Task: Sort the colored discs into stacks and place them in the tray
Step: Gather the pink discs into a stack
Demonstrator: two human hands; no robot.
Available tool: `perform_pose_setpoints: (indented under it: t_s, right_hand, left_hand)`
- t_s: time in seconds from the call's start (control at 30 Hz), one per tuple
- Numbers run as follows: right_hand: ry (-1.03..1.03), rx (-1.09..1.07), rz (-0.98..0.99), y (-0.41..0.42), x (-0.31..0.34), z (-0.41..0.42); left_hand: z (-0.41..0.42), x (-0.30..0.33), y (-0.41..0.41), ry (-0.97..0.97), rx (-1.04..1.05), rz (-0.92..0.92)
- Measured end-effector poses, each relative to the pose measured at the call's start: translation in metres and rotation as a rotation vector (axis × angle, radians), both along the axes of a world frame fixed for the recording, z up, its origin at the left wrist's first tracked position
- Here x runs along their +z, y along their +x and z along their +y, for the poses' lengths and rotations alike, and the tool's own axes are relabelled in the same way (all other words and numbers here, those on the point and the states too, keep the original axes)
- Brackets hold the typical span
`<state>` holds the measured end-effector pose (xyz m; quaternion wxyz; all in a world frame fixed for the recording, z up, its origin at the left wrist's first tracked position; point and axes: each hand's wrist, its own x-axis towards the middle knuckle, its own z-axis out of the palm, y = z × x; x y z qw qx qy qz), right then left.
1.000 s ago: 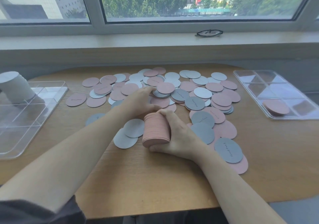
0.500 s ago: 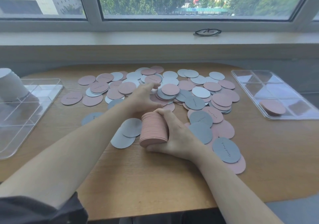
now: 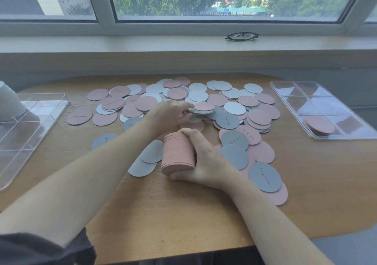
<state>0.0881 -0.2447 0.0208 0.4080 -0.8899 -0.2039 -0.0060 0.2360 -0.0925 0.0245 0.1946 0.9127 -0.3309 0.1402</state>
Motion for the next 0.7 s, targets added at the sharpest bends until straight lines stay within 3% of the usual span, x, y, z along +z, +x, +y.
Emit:
perform_pose_setpoints:
  t_s: [0.23,0.5,0.7]
  right_hand:
    - [-0.007,-0.002,0.000,0.000,-0.001,0.000]
    - [0.006,0.001,0.021,0.001,-0.002,0.000]
    - [-0.005,-0.009,0.028,-0.002,0.001,0.000]
  left_hand:
    - [0.003,0.001,-0.005,-0.130,0.003,-0.252]
    - [0.031,0.009,-0.011,-0.323,0.115,-0.118]
    - [0.072,0.004,-0.026,-0.298,0.183,-0.011]
